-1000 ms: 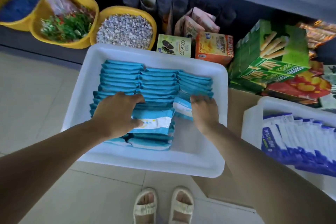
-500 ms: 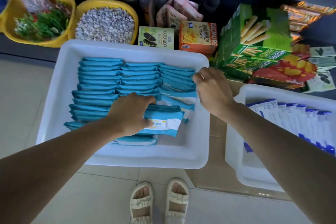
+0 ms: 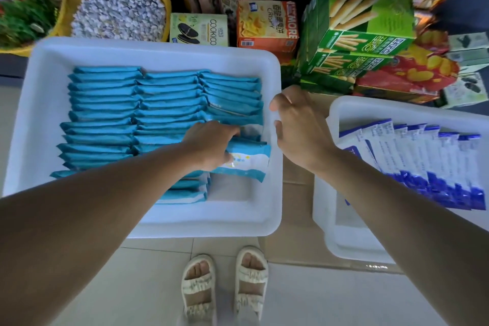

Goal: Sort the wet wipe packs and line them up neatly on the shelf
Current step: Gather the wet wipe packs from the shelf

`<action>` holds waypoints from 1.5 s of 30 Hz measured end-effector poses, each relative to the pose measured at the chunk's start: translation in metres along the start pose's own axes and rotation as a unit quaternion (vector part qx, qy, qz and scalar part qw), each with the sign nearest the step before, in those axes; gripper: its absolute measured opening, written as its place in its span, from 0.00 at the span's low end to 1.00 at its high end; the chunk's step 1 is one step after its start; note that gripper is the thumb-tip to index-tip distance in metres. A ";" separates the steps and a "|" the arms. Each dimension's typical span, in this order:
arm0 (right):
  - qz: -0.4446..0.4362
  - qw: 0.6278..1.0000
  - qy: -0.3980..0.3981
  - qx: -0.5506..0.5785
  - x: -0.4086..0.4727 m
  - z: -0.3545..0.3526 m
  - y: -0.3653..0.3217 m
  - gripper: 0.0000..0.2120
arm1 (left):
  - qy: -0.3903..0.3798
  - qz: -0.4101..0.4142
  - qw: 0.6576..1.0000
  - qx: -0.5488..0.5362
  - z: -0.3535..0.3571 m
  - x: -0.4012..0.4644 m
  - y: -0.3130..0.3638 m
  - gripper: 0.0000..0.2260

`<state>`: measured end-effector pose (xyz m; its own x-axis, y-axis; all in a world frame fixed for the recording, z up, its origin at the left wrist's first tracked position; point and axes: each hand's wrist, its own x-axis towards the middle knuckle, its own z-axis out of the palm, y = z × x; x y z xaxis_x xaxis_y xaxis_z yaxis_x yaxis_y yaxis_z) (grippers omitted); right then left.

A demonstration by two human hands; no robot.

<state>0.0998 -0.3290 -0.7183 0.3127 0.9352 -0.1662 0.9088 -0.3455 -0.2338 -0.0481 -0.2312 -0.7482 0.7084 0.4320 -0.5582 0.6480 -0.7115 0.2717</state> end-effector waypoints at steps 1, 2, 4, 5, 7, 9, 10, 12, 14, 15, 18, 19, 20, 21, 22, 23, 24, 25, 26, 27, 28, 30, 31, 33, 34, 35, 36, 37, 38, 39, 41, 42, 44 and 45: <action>0.002 1.000 0.002 0.002 0.000 0.002 -0.001 0.15 | -0.002 0.002 1.000 -0.003 0.001 0.004 -0.002 0.19; 0.002 1.000 0.003 0.003 0.000 0.003 -0.002 0.16 | 0.004 0.004 1.000 -0.007 0.003 0.007 -0.003 0.18; -0.006 1.000 0.002 -0.003 -0.001 0.006 -0.005 0.16 | 0.030 0.006 0.999 -0.011 0.010 0.012 -0.003 0.18; -0.012 1.000 0.002 -0.006 -0.002 0.007 -0.005 0.16 | 0.045 0.006 0.999 -0.007 0.015 0.013 -0.003 0.18; -0.021 1.000 0.003 -0.009 -0.004 0.009 -0.006 0.16 | 0.073 -0.003 0.997 0.014 0.021 0.007 -0.003 0.21; -0.022 1.000 -0.003 -0.009 -0.007 0.009 -0.005 0.18 | 0.091 -0.031 0.994 0.057 0.023 -0.005 -0.009 0.27; -0.023 1.000 -0.009 -0.009 -0.008 0.009 -0.005 0.19 | 0.097 -0.046 0.991 0.083 0.023 -0.010 -0.014 0.29; -0.025 0.999 -0.025 -0.013 -0.012 0.010 -0.005 0.22 | 0.104 -0.063 0.985 0.122 0.023 -0.018 -0.021 0.32; -0.023 0.999 -0.034 -0.025 -0.015 0.012 -0.006 0.24 | 0.113 -0.061 0.981 0.147 0.027 -0.018 -0.022 0.32; -0.022 0.999 -0.035 -0.033 -0.016 0.013 -0.006 0.25 | 0.112 -0.061 0.978 0.162 0.030 -0.015 -0.020 0.31; -0.019 0.998 -0.042 -0.046 -0.019 0.013 -0.010 0.26 | 0.101 -0.074 0.973 0.192 0.039 -0.006 -0.012 0.30; -0.021 0.998 -0.047 -0.048 -0.019 0.012 -0.010 0.26 | 0.098 -0.080 0.973 0.194 0.040 -0.005 -0.011 0.29; -0.024 0.997 -0.053 -0.051 -0.020 0.010 -0.011 0.27 | 0.098 -0.084 0.973 0.189 0.040 -0.005 -0.010 0.29; -0.027 0.996 -0.059 -0.054 -0.020 0.008 -0.011 0.27 | 0.097 -0.086 0.976 0.177 0.038 -0.006 -0.010 0.29; -0.029 0.996 -0.068 -0.057 -0.021 0.005 -0.012 0.27 | 0.098 -0.087 0.979 0.158 0.034 -0.009 -0.009 0.28; -0.029 0.995 -0.079 -0.059 -0.021 0.002 -0.013 0.28 | 0.100 -0.089 0.981 0.138 0.027 -0.013 -0.009 0.28; -0.027 0.994 -0.092 -0.060 -0.021 -0.002 -0.014 0.28 | 0.100 -0.088 0.984 0.121 0.018 -0.017 -0.009 0.28; -0.022 0.992 -0.108 -0.060 -0.022 -0.008 -0.015 0.29 | 0.098 -0.085 0.985 0.110 0.006 -0.021 -0.009 0.28; -0.015 0.990 -0.124 -0.060 -0.024 -0.014 -0.017 0.30 | 0.096 -0.080 0.987 0.104 -0.007 -0.027 -0.008 0.28; -0.007 0.989 -0.137 -0.060 -0.026 -0.023 -0.019 0.31 | 0.094 -0.076 0.988 0.098 -0.022 -0.033 -0.007 0.28; 0.000 0.988 -0.144 -0.060 -0.028 -0.033 -0.022 0.32 | 0.092 -0.073 0.989 0.092 -0.038 -0.041 -0.005 0.28; 0.013 0.988 -0.142 -0.063 -0.033 -0.058 -0.030 0.31 | 0.088 -0.068 0.990 0.083 -0.073 -0.058 0.000 0.28; 0.018 0.989 -0.136 -0.063 -0.035 -0.074 -0.035 0.31 | 0.087 -0.065 0.991 0.081 -0.093 -0.069 0.003 0.27; 0.025 0.991 -0.114 -0.063 -0.038 -0.110 -0.046 0.30 | 0.089 -0.056 0.992 0.075 -0.132 -0.091 0.011 0.25; 0.026 0.992 -0.102 -0.063 -0.040 -0.130 -0.053 0.30 | 0.091 -0.052 0.992 0.068 -0.151 -0.104 0.015 0.24; 0.028 0.994 -0.089 -0.062 -0.041 -0.152 -0.060 0.30 | 0.094 -0.050 0.992 0.061 -0.171 -0.118 0.020 0.23; 0.031 0.995 -0.074 -0.060 -0.042 -0.174 -0.068 0.31 | 0.099 -0.048 0.992 0.059 -0.191 -0.132 0.025 0.22; 0.035 0.996 -0.058 -0.057 -0.044 -0.198 -0.075 0.31 | 0.105 -0.047 0.992 0.060 -0.210 -0.145 0.029 0.21; 0.037 0.997 -0.043 -0.056 -0.046 -0.223 -0.083 0.31 | 0.112 -0.046 0.991 0.058 -0.229 -0.159 0.034 0.20; 0.038 0.997 -0.027 -0.056 -0.048 -0.248 -0.090 0.31 | 0.120 -0.044 0.990 0.050 -0.249 -0.173 0.039 0.19; 0.038 0.997 0.001 -0.060 -0.054 -0.298 -0.103 0.30 | 0.146 -0.035 0.988 0.028 -0.289 -0.201 0.049 0.16; 0.036 0.997 0.015 -0.063 -0.058 -0.324 -0.110 0.29 | 0.161 -0.028 0.986 0.022 -0.309 -0.215 0.055 0.15; 0.033 0.997 0.036 -0.062 -0.067 -0.373 -0.122 0.30 | 0.187 -0.017 0.982 0.022 -0.349 -0.244 0.067 0.14; 0.033 0.996 0.047 -0.061 -0.073 -0.398 -0.127 0.30 | 0.202 -0.011 0.979 0.025 -0.368 -0.258 0.073 0.14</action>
<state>0.0710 -0.3219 -0.2951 0.3931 0.9155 -0.0854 0.9101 -0.4007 -0.1057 -0.0809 -0.1911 -0.2957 0.7538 0.6243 -0.2052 0.6570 -0.7216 0.2182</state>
